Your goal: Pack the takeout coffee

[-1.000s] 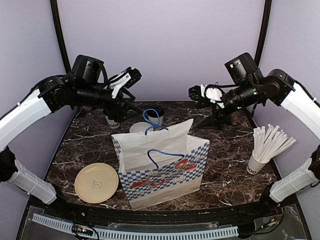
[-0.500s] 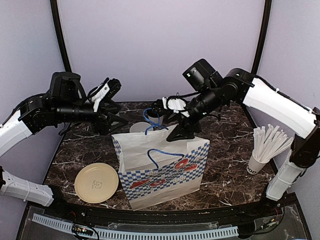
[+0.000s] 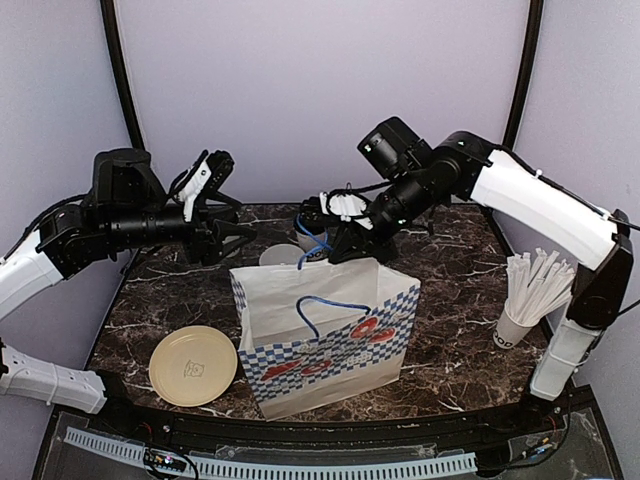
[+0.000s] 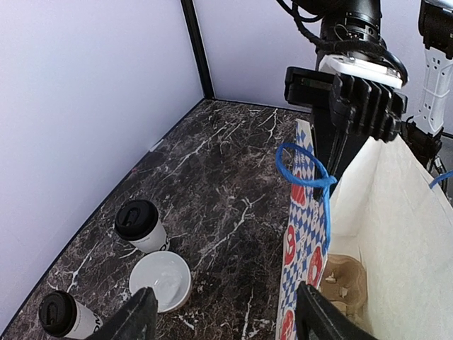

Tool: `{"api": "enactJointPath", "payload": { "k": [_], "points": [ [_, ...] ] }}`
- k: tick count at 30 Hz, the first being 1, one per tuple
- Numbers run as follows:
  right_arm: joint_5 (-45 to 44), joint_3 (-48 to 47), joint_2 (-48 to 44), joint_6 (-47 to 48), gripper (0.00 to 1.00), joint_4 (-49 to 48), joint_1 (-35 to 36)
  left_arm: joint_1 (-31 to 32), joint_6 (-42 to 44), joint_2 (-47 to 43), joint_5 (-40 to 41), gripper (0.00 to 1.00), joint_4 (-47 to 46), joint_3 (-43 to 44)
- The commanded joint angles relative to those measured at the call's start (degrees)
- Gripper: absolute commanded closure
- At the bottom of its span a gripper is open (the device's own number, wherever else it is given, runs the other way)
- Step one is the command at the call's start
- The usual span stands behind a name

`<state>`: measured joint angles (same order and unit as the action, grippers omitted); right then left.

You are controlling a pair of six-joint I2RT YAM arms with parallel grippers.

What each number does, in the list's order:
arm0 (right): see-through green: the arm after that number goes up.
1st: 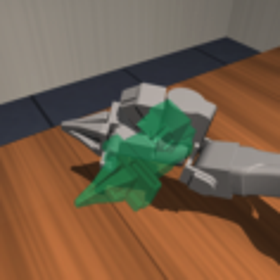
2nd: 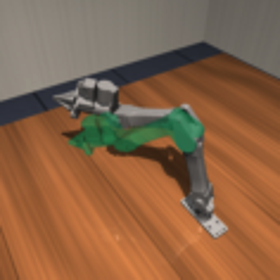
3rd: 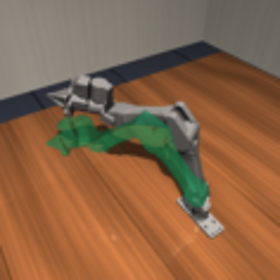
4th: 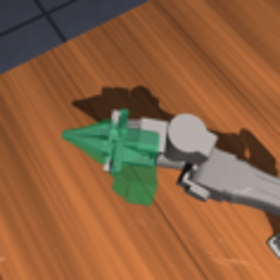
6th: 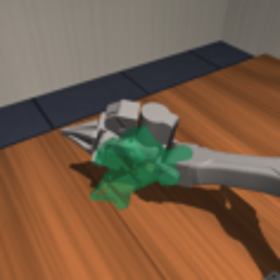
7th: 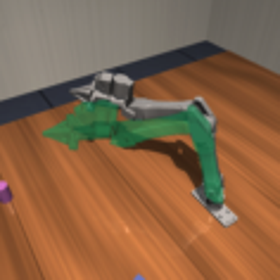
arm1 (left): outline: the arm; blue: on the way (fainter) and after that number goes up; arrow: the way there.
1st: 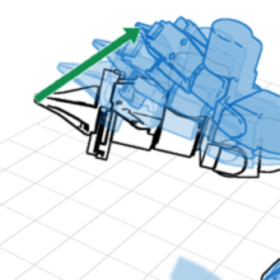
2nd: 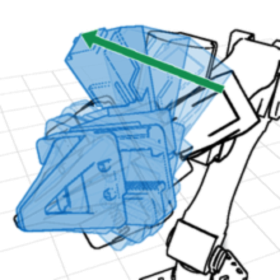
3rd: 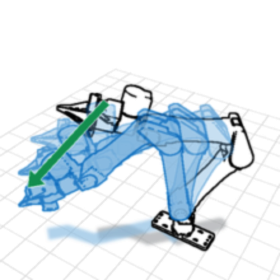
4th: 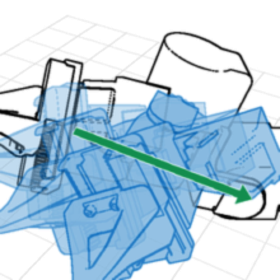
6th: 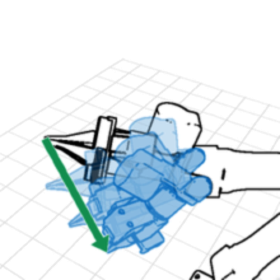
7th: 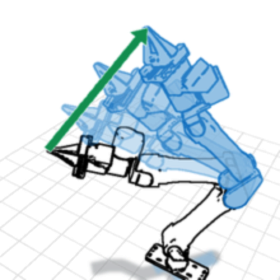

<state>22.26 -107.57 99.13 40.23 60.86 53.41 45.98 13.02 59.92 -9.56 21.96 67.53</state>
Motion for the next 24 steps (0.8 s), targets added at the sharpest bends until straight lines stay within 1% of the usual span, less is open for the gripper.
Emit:
{"api": "enactJointPath", "payload": {
  "k": [1,7,14,16,19,24],
  "points": [
    [-1.86,0.5,-4.16,0.89,1.0,1.66,-4.15,0.01,0.3,-0.47,0.56,0.31,-3.96,-1.43],
    [-7.21,5.65,-10.02,0.57,1.0,-1.74,-7.3,0.01,1.31,0.48,0.93,0.3,-5.48,-1.72],
    [-11.36,9.37,-12.68,-1.31,1.0,-6.31,-10.17,0.06,1.49,1.48,0.51,0.31,-6.32,-1.89],
    [-10.0,9.81,-13.3,-1.52,1.0,-6.38,-10.2,0.08,1.49,1.43,0.36,0.3,-6.39,-1.83],
    [-5.62,10.73,-13.82,-1.47,1.0,-4.71,-9.68,0.08,1.56,1.36,0.73,0.3,-6.33,-1.64],
    [-3.64,11.64,-14.93,-1.59,1.0,-0.65,-4.8,0.05,1.71,1.33,2.22,0.3,-5.78,-0.59]
  ]
}}
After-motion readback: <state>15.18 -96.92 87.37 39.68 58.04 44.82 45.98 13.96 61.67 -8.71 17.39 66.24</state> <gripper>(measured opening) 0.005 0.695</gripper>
